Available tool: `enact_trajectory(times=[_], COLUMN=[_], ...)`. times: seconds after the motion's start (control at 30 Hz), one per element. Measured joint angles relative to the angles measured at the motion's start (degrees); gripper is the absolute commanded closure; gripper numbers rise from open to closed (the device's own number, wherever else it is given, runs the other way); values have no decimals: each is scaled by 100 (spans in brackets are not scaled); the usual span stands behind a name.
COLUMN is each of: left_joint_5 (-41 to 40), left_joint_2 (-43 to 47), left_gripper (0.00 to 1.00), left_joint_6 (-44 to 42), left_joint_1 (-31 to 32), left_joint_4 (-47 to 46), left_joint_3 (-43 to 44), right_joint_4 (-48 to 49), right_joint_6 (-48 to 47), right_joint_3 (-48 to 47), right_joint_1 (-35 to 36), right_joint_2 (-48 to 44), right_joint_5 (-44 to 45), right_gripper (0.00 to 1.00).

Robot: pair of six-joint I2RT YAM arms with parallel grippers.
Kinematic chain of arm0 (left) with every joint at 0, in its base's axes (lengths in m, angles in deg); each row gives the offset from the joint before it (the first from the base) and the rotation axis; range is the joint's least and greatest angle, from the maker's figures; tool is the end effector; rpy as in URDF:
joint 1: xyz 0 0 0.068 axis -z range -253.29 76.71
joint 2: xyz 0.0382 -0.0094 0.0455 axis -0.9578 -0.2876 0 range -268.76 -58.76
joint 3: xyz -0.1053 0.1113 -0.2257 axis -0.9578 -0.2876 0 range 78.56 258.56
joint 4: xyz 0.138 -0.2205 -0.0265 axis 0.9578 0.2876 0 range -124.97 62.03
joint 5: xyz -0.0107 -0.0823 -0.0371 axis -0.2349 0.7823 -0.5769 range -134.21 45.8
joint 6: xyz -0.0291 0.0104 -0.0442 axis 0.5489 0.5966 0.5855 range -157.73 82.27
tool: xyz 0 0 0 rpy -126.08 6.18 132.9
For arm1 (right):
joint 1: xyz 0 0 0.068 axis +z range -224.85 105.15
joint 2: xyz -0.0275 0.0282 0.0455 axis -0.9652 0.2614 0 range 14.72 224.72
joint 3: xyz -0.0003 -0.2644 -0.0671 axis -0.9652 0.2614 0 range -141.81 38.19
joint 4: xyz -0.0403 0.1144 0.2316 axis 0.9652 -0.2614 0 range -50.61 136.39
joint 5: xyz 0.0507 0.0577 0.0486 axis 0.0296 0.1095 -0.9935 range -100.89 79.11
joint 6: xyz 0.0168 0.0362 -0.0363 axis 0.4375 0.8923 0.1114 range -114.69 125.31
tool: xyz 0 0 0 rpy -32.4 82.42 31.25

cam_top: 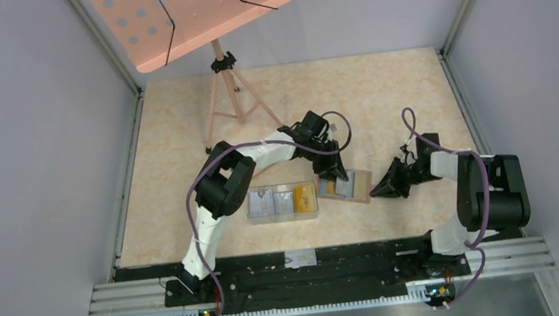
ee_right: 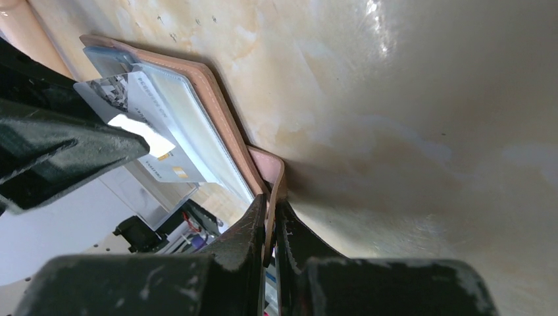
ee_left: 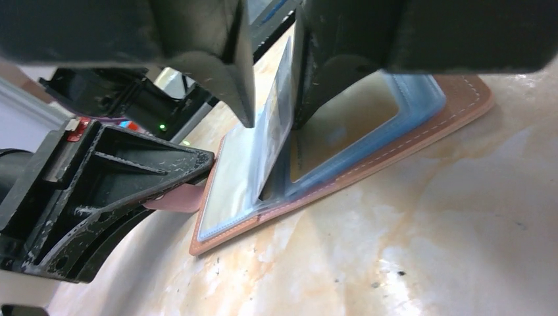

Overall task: Put the credit cards into the card holder
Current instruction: Insert the credit card into the card holder.

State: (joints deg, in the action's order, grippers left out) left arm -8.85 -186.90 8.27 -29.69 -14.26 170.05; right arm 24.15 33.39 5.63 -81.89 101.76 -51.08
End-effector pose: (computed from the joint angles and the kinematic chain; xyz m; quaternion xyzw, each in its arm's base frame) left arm 0.3268 -0.3398 0.1363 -0.0661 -0.9160 0.3955 0.0154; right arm 0.2219 -0.0042 0.1140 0.2436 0.9014 0.3553 0.0445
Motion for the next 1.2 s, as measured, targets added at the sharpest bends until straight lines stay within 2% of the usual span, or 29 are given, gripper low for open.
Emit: enact_trajectory(times=[0.13,0.17,0.2,0.33,0.6,0.87,1.2], left_joint_5=[-289,-374,-468,-774,-1178,-1530,-870], left_joint_2=[0,0,0,0,0,-46,-393], left_gripper=[53,44,41,37,36,42,54], left_joint_6=[-363,-446,-540,-833,-1174,-1399,-1246], left_joint_1=[114,144,170,258,271,271,310], left_joint_4=[433,553,686,1187,1821,2291,2229], left_joint_3=[299,382,470,822,1084,1305,1545], right_joint_4=[2,2,4,4,4,15,26], right_joint_6=[0,0,0,0,-2,-2,-7], right_joint_3=[0,0,0,0,0,0,0], right_joint_1=[0,0,0,0,0,0,0], right_joint_2=[9,11,13,15,15,52,81], right_joint_5=[-13,-17,-20,-22,-24,-68,-109], right_gripper=[100,100,100,100,100,100,100])
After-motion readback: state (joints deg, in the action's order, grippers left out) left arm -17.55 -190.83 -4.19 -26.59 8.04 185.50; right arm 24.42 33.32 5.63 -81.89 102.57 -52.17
